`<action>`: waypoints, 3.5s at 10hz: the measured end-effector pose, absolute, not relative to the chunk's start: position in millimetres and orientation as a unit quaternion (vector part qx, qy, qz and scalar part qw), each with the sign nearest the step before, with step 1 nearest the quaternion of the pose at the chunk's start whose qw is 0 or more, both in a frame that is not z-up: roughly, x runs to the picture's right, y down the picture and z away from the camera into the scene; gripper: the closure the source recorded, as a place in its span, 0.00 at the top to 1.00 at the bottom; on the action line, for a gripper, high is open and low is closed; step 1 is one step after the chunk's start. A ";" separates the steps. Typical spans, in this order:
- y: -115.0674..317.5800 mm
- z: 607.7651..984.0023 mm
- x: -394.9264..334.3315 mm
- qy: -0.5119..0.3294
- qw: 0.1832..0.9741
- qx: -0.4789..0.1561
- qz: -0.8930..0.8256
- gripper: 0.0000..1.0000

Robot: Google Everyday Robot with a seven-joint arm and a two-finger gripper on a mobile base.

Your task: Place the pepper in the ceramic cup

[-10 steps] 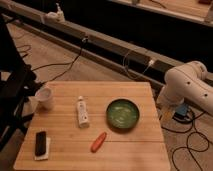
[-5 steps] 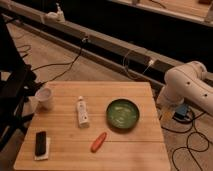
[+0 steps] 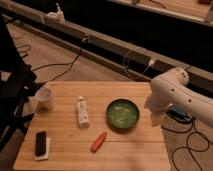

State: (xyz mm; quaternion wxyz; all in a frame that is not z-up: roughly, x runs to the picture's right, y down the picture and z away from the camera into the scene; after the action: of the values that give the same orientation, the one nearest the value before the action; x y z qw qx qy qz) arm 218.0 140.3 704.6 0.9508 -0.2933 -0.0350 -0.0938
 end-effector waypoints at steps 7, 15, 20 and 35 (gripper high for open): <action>180.4 697.4 43.6 -0.202 0.905 -0.291 -0.237 0.65; 224.2 723.5 -2.8 -0.236 0.875 -0.320 -0.277 0.65; 259.4 767.5 -25.9 -0.245 0.865 -0.335 -0.284 0.65; 186.1 740.9 -67.4 -0.387 0.873 -0.248 -0.164 0.07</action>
State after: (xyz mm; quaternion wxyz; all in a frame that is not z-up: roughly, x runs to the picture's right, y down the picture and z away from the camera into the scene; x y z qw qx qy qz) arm -67.4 186.1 740.9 0.8726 -0.2483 -0.3875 -0.1637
